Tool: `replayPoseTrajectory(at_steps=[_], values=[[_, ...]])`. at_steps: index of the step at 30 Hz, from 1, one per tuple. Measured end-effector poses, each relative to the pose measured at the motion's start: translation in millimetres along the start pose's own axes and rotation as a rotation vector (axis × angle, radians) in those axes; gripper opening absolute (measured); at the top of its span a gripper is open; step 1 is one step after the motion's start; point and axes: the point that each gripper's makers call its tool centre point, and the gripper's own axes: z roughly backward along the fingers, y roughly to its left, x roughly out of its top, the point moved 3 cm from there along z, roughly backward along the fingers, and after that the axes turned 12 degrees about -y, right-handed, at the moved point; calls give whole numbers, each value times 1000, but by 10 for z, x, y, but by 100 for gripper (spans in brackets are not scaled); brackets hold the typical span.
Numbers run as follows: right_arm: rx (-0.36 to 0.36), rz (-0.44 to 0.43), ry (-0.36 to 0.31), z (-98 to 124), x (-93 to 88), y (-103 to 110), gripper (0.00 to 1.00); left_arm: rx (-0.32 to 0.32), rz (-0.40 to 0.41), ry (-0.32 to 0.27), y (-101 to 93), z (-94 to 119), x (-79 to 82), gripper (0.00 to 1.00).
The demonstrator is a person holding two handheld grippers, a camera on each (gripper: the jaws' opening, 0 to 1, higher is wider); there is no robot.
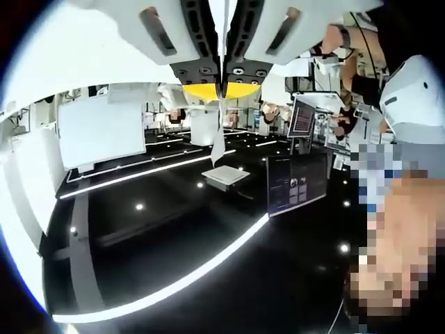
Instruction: Organize the stack of printing papers by aligning and flattening the scattered papers on the table
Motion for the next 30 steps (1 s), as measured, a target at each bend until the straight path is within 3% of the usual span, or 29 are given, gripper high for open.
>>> replayPoseTrajectory(at_steps=[30], values=[[120, 13, 16, -163, -3, 339, 0, -5, -19, 10, -69, -6, -40, 9]])
